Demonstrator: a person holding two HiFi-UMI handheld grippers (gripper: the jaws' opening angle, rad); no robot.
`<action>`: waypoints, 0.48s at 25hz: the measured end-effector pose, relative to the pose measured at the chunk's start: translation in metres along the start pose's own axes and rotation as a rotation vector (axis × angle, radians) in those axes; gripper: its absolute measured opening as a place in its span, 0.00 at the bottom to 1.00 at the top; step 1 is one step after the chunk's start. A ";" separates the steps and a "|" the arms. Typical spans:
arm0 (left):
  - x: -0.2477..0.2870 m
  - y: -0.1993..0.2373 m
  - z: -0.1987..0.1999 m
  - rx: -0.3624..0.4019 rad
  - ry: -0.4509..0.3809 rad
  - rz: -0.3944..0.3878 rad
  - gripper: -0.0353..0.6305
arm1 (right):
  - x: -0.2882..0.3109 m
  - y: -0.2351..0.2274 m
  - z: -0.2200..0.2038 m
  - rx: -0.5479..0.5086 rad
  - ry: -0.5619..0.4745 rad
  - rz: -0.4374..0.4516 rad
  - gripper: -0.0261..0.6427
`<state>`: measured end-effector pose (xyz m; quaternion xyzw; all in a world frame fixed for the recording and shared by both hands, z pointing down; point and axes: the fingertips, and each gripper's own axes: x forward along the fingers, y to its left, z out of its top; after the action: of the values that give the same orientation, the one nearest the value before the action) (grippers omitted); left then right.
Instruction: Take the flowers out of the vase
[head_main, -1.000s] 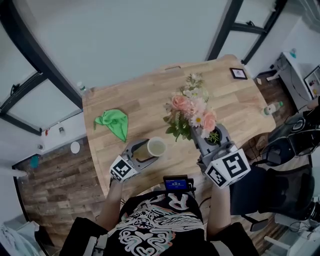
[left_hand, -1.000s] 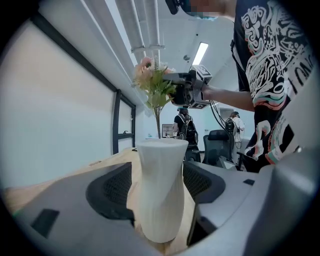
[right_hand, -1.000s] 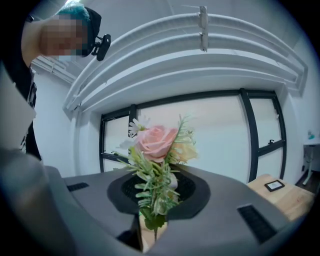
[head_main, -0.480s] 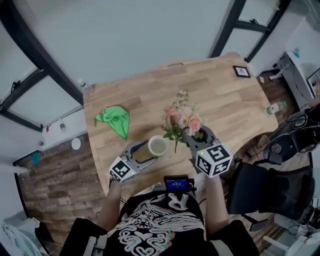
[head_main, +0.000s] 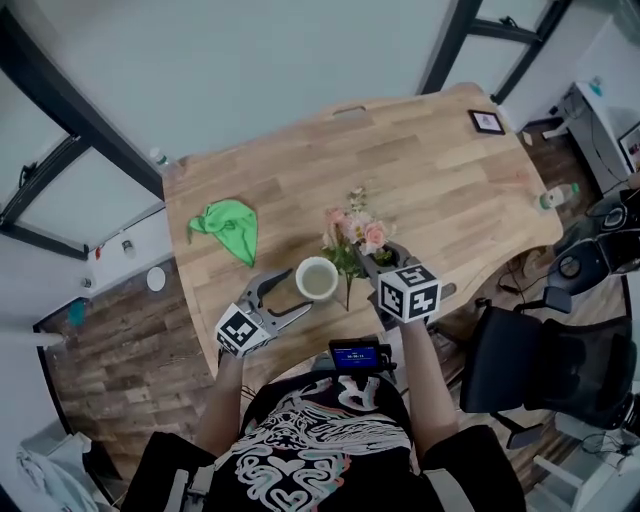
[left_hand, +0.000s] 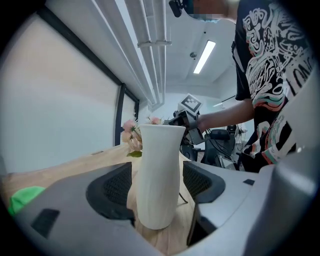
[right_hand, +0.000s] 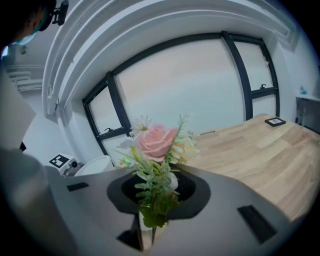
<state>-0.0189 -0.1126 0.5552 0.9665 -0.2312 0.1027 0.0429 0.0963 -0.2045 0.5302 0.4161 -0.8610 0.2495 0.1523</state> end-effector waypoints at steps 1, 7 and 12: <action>0.000 0.000 -0.001 -0.001 0.003 -0.001 0.51 | 0.004 -0.002 -0.003 0.012 0.007 -0.003 0.16; 0.000 0.002 -0.008 -0.019 0.011 -0.001 0.51 | 0.023 -0.015 -0.018 0.087 0.037 -0.013 0.16; -0.002 0.004 -0.010 -0.022 0.007 0.010 0.51 | 0.032 -0.026 -0.021 0.139 0.044 -0.027 0.16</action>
<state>-0.0243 -0.1140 0.5649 0.9644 -0.2372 0.1036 0.0540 0.0990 -0.2269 0.5708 0.4317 -0.8324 0.3156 0.1455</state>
